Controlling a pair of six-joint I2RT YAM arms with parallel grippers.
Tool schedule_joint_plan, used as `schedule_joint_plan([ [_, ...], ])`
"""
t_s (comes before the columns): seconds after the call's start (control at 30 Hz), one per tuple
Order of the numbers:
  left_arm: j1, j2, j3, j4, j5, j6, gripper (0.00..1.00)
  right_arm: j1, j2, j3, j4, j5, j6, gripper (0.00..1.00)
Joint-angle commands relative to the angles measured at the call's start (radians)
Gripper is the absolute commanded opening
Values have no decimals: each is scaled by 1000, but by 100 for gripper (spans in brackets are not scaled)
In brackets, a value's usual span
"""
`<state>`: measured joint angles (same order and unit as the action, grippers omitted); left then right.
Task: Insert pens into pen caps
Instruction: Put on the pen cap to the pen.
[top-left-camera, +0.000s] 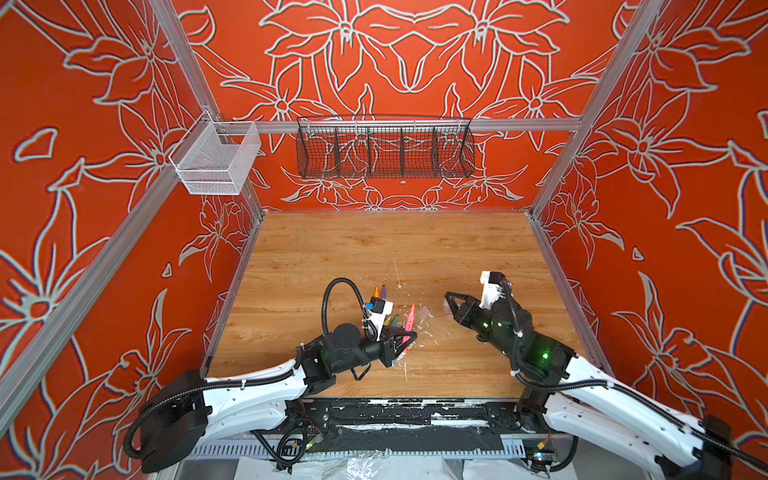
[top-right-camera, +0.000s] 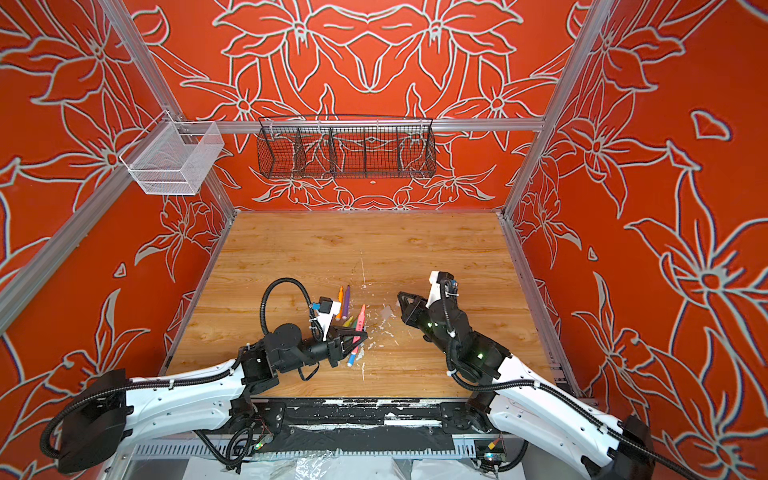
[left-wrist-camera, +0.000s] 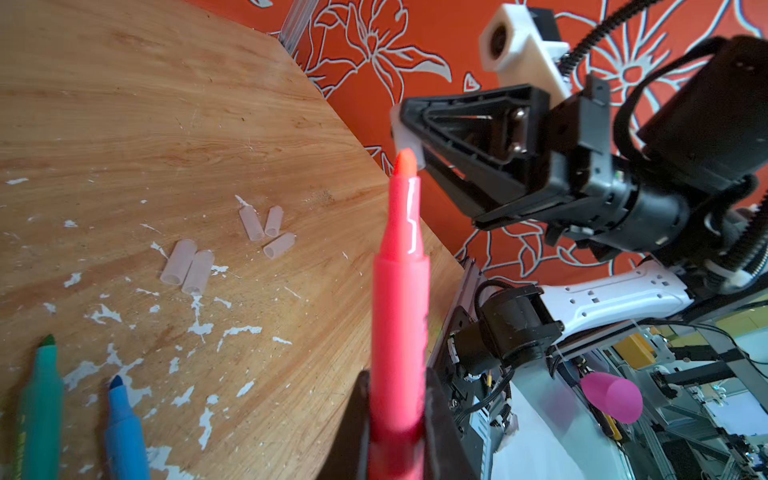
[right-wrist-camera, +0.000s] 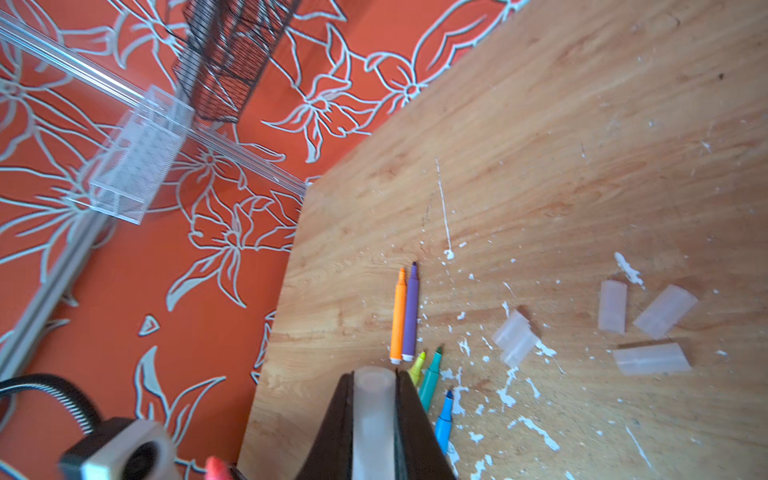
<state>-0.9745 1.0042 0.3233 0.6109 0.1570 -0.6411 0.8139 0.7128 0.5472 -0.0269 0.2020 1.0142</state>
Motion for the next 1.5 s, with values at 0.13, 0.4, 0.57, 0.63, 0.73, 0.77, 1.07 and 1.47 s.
schedule_joint_plan([
  [0.13,-18,6,34,48,77,-44,0,15,-3,41,134,-25,-41,15],
  [0.4,-24,49,91,1,98,-39,0,46,89,79,255,-56,-121,14],
  [0.57,-25,93,96,44,98,-56,0,69,100,71,308,-79,-139,14],
  [0.63,-26,102,102,50,103,-60,0,76,92,63,309,-70,-137,14],
  [0.73,-26,115,107,68,110,-62,0,79,76,34,320,-56,-125,14],
  [0.77,-26,119,109,71,111,-60,0,79,71,23,331,-58,-121,14],
  [1.07,-27,118,112,80,98,-59,0,87,91,10,346,-72,-108,14],
  [1.47,-27,87,115,27,39,-38,0,110,126,7,357,-74,-92,14],
])
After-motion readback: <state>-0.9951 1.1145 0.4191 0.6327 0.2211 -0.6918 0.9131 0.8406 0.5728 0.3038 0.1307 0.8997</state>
